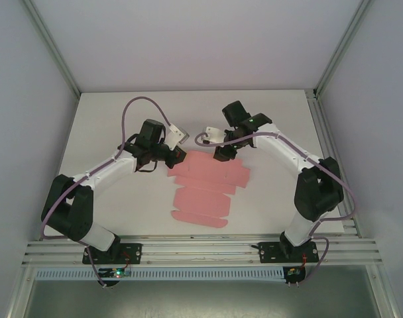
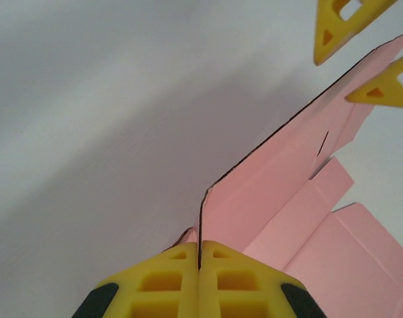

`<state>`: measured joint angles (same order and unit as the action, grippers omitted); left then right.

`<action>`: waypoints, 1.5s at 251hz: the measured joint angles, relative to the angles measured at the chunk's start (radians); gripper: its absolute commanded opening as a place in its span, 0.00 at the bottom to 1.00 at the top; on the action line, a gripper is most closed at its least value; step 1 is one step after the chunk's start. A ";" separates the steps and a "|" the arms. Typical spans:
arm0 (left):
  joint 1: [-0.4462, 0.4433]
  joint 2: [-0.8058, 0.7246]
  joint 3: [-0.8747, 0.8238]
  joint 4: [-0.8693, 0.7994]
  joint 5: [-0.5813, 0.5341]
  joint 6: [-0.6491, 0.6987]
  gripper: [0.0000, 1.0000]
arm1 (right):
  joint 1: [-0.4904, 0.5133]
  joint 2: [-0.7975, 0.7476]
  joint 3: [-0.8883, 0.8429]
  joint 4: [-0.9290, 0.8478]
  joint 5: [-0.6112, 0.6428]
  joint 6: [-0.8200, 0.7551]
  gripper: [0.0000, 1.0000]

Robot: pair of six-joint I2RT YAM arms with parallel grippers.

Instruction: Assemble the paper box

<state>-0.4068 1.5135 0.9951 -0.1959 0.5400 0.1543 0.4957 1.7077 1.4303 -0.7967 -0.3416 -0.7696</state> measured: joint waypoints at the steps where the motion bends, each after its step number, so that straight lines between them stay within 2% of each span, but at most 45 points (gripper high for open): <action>1: 0.000 0.000 0.000 0.000 0.000 0.000 0.00 | 0.000 0.000 0.000 0.000 0.001 0.000 0.27; 35: 0.000 -0.005 -0.007 0.001 0.002 0.000 0.00 | 0.013 0.001 -0.020 0.003 0.027 -0.004 0.33; 109: 0.000 -0.042 -0.027 0.002 0.002 0.018 0.00 | 0.018 0.016 -0.026 -0.010 0.055 -0.023 0.30; 133: 0.000 -0.050 -0.031 0.001 0.003 0.023 0.00 | 0.025 0.023 -0.027 -0.013 0.065 -0.023 0.25; 160: 0.000 -0.050 -0.032 0.001 0.005 0.023 0.00 | 0.036 0.023 -0.032 -0.014 0.081 -0.026 0.10; 184: 0.000 -0.050 -0.035 0.006 0.001 0.023 0.00 | 0.044 0.023 -0.041 -0.006 0.103 -0.016 0.00; 203: 0.000 -0.050 -0.041 0.009 -0.010 0.021 0.00 | 0.067 0.011 -0.079 0.053 0.151 -0.006 0.00; 210: 0.000 -0.050 -0.045 0.009 -0.018 0.020 0.08 | 0.078 0.003 -0.099 0.081 0.175 -0.005 0.00; 224: 0.000 -0.050 -0.054 0.010 -0.032 0.013 0.14 | 0.116 -0.029 -0.161 0.158 0.247 0.000 0.00; 231: 0.000 -0.050 -0.059 0.009 -0.040 0.002 0.24 | 0.137 -0.047 -0.193 0.198 0.291 0.000 0.00; 248: 0.000 -0.059 -0.077 0.016 -0.057 -0.027 0.27 | 0.188 -0.093 -0.285 0.306 0.408 -0.004 0.00; 259: 0.000 -0.074 -0.093 0.024 -0.071 -0.050 0.47 | 0.214 -0.117 -0.343 0.365 0.465 -0.012 0.00; 270: 0.000 -0.098 -0.113 0.037 -0.085 -0.071 0.59 | 0.237 -0.142 -0.401 0.431 0.524 -0.020 0.00; 281: 0.000 -0.129 -0.135 0.052 -0.104 -0.101 0.79 | 0.254 -0.163 -0.451 0.489 0.575 -0.027 0.00; 290: 0.000 -0.155 -0.151 0.060 -0.119 -0.126 0.88 | 0.269 -0.180 -0.488 0.537 0.615 -0.038 0.00; 297: 0.000 -0.177 -0.162 0.064 -0.132 -0.148 0.99 | 0.281 -0.192 -0.512 0.571 0.645 -0.047 0.00; 338: 0.000 -0.274 -0.179 0.064 -0.243 -0.302 1.00 | 0.356 -0.246 -0.630 0.771 0.814 -0.101 0.00; 376: 0.000 -0.268 -0.168 0.017 -0.412 -0.401 1.00 | 0.380 -0.268 -0.668 0.835 0.858 -0.101 0.00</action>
<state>-0.4065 1.2453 0.8268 -0.1787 0.1284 -0.2470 0.8753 1.4395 0.7620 0.0383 0.5159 -0.8711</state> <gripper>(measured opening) 0.998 0.050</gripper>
